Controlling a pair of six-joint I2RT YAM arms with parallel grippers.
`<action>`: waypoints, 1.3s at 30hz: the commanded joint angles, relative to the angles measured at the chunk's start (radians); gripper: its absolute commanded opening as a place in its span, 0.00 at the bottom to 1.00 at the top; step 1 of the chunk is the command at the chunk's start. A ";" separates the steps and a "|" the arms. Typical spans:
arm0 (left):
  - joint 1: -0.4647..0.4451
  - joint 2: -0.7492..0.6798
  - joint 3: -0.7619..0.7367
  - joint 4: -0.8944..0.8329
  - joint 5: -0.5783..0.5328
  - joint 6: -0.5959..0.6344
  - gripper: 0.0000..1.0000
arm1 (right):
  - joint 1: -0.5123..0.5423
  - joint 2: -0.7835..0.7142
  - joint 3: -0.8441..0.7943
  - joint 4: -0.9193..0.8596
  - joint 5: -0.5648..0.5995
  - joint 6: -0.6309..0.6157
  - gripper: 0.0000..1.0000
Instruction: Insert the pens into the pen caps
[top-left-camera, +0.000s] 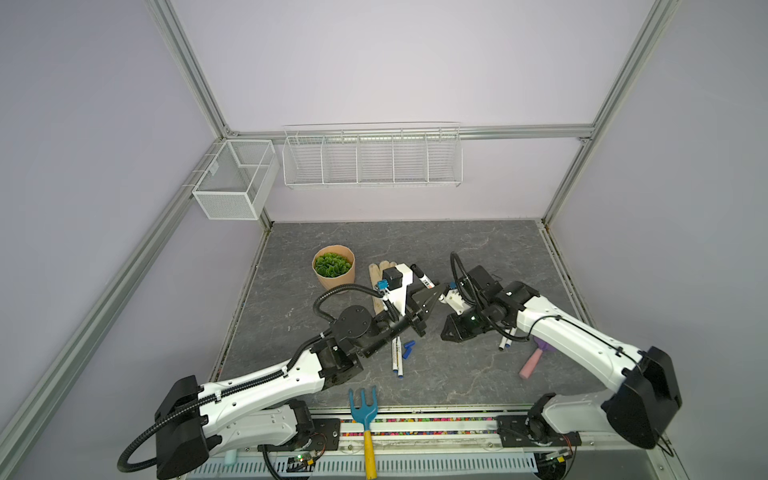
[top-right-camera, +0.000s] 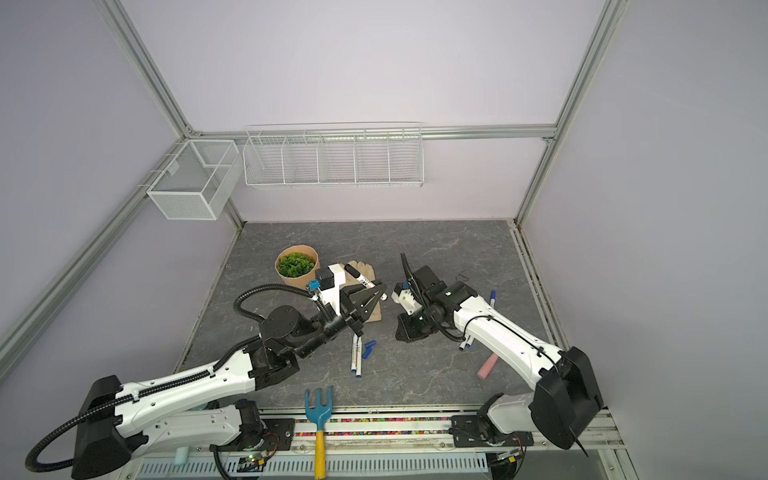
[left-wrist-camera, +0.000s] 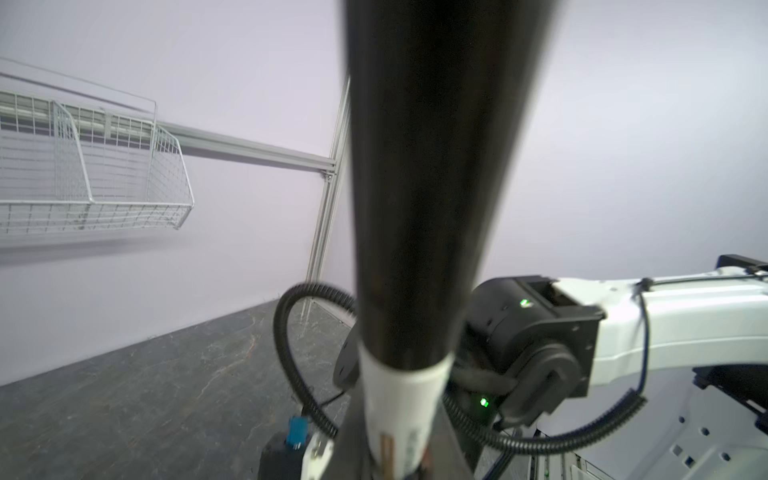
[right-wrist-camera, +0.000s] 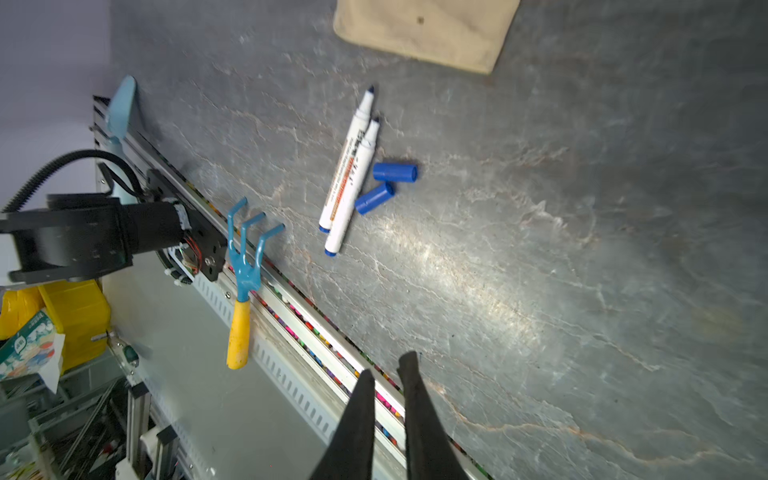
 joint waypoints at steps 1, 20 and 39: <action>0.002 0.014 -0.039 -0.049 0.001 -0.044 0.00 | -0.019 -0.136 0.044 0.081 0.048 -0.031 0.22; 0.003 0.093 -0.084 -0.263 0.255 -0.145 0.00 | -0.007 -0.261 0.132 0.240 -0.097 -0.093 0.41; 0.005 0.119 -0.069 -0.265 0.271 -0.143 0.00 | 0.043 -0.215 0.099 0.275 -0.141 -0.045 0.34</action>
